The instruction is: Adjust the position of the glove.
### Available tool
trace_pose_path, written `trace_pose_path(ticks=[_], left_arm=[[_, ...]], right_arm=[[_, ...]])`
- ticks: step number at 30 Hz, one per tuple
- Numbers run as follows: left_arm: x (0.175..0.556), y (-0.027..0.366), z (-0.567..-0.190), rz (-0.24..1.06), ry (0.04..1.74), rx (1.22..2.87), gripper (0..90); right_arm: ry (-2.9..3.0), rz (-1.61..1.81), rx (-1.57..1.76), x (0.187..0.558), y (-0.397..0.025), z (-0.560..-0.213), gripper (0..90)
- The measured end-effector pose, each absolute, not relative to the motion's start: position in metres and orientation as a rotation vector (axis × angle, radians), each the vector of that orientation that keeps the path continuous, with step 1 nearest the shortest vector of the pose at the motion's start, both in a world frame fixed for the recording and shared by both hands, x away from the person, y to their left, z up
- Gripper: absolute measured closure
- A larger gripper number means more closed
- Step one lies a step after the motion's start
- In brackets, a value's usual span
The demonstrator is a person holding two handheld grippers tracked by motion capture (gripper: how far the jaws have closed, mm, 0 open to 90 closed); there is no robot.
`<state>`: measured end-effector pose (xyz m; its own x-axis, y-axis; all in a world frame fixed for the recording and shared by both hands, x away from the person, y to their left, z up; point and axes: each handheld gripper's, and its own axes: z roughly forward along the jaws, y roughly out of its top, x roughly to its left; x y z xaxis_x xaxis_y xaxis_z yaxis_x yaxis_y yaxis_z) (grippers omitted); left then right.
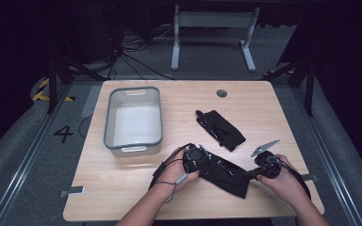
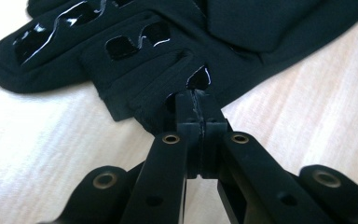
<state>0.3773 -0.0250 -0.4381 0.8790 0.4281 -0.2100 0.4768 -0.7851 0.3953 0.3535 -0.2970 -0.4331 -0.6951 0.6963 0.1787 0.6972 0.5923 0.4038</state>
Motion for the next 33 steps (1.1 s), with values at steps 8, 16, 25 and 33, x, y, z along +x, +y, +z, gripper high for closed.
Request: trace_pose_path(ticks=[8, 16, 25, 33], left_arm=[[0.36, -0.032, -0.438, -0.231, 0.593, 2.678, 90.0], [0.349, -0.034, -0.433, -0.217, 0.535, 2.638, 90.0], [0.367, -0.026, -0.432, -0.08, 0.687, 2.541, 90.0], [0.367, -0.026, -0.437, -0.147, 0.682, 2.585, 90.0]], right_arm=[[-2.821, -0.72, -1.249, 0.362, -0.298, -0.434, 89.2], [-2.854, -0.723, -1.237, 0.37, -0.298, -0.433, 89.3], [-2.882, -0.75, -1.218, 0.362, -0.296, -0.427, 89.3], [-2.857, -0.721, -1.236, 0.362, -0.298, -0.432, 89.4]])
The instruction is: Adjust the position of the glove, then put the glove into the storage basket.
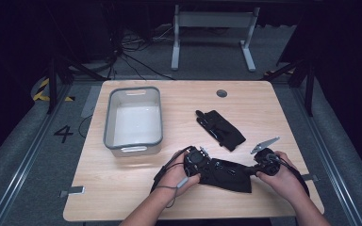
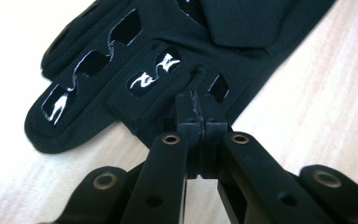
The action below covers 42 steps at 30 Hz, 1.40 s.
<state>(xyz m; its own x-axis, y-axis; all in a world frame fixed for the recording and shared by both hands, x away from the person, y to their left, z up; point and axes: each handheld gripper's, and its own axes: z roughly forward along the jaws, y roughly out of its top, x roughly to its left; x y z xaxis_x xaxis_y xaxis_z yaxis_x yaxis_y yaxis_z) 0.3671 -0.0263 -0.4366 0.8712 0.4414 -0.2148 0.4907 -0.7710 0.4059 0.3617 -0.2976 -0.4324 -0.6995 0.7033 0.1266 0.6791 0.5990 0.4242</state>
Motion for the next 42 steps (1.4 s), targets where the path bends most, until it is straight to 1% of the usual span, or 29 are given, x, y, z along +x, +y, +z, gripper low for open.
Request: trace_pose_path(ticks=[6, 11, 13, 14, 16, 18, 27, 33, 36, 40, 42], left_arm=[[0.355, -0.035, -0.436, -0.213, 0.637, 2.626, 90.0], [0.348, -0.039, -0.435, -0.243, 0.611, 2.647, 90.0], [0.348, -0.038, -0.434, -0.234, 0.615, 2.635, 89.8], [0.349, -0.037, -0.432, -0.23, 0.616, 2.621, 89.1], [0.351, -0.034, -0.429, -0.243, 0.626, 2.584, 82.5], [0.353, -0.029, -0.424, -0.245, 0.637, 2.561, 79.2], [0.36, -0.01, -0.407, -0.19, 0.677, 2.513, 74.3], [0.366, 0.006, -0.401, -0.156, 0.717, 2.499, 67.6], [0.369, 0.014, -0.398, -0.148, 0.721, 2.494, 65.7], [0.371, 0.025, -0.393, -0.137, 0.746, 2.476, 64.7], [0.373, 0.031, -0.392, -0.146, 0.75, 2.47, 63.8]], right_arm=[[2.738, 0.723, 1.205, 0.367, -0.301, -0.434, 89.4], [2.729, 0.707, 1.201, 0.368, -0.299, -0.433, 89.3], [2.733, 0.705, 1.193, 0.368, -0.298, -0.433, 89.2], [2.733, 0.704, 1.188, 0.368, -0.298, -0.433, 89.2], [2.732, 0.705, 1.185, 0.366, -0.298, -0.431, 89.2], [2.72, 0.721, 1.186, 0.364, -0.298, -0.427, 89.2], [2.696, 0.758, 1.159, 0.359, -0.296, -0.418, 88.5], [2.691, 0.783, 1.159, 0.357, -0.297, -0.414, 86.1], [2.694, 0.811, 1.157, 0.357, -0.297, -0.41, 83.7], [2.689, 0.85, 1.17, 0.357, -0.298, -0.407, 82.7], [2.711, 0.868, 1.182, 0.358, -0.298, -0.407, 80.3]])
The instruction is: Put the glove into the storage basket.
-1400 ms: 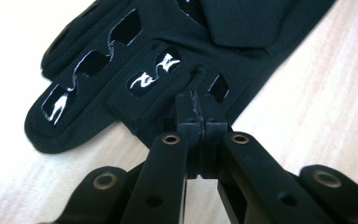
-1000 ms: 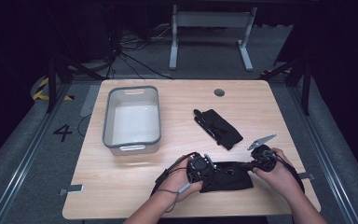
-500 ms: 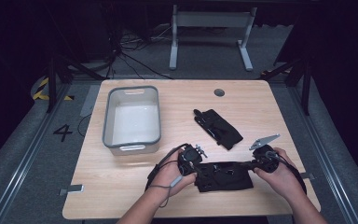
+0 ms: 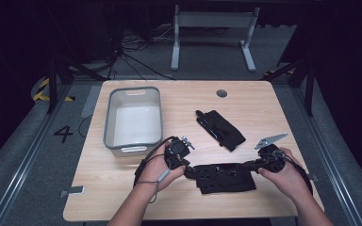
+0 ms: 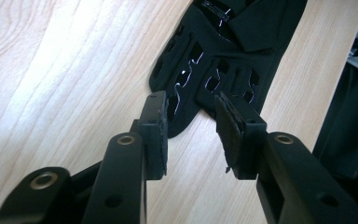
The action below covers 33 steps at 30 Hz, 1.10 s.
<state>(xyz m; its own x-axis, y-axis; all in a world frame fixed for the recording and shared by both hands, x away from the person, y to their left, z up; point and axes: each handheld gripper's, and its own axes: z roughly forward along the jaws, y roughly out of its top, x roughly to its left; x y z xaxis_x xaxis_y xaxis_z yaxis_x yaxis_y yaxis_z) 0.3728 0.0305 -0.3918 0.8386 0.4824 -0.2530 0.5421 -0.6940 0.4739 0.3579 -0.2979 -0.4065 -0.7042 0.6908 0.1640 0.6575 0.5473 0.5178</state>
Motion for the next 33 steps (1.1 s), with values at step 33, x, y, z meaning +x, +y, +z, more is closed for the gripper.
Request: trace_pose_path(ticks=[33], left_arm=[[0.379, 0.079, -0.38, -0.113, 0.874, 2.42, 57.1]], right_arm=[[2.536, 0.95, 1.226, 0.421, -0.291, -0.377, 61.3]])
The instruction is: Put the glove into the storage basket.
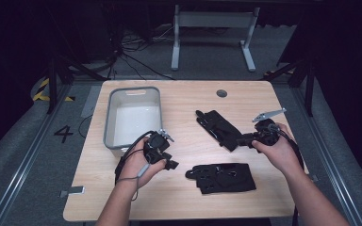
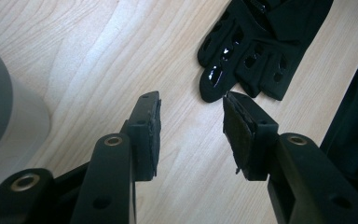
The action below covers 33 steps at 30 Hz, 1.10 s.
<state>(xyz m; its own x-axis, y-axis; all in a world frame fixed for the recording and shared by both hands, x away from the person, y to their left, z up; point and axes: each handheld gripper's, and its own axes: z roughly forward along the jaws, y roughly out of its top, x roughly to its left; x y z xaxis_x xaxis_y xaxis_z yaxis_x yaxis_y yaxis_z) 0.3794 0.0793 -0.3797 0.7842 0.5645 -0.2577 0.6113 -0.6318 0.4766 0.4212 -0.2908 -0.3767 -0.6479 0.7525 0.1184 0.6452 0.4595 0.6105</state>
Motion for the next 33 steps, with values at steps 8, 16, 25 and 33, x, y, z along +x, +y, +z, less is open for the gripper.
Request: trace_pose_path(ticks=[8, 16, 25, 33], left_arm=[[0.382, 0.08, -0.381, -0.113, 0.882, 2.42, 56.9], [0.383, 0.078, -0.384, -0.116, 0.881, 2.428, 56.3], [0.383, 0.075, -0.386, -0.116, 0.878, 2.436, 55.9], [0.383, 0.075, -0.387, -0.116, 0.877, 2.439, 55.9]], right_arm=[[2.515, 0.923, 1.289, 0.451, -0.289, -0.384, 62.2], [2.45, 0.905, 1.402, 0.476, -0.29, -0.408, 57.9], [2.379, 0.845, 1.449, 0.491, -0.299, -0.426, 60.7], [2.383, 0.832, 1.486, 0.494, -0.301, -0.434, 59.0]])
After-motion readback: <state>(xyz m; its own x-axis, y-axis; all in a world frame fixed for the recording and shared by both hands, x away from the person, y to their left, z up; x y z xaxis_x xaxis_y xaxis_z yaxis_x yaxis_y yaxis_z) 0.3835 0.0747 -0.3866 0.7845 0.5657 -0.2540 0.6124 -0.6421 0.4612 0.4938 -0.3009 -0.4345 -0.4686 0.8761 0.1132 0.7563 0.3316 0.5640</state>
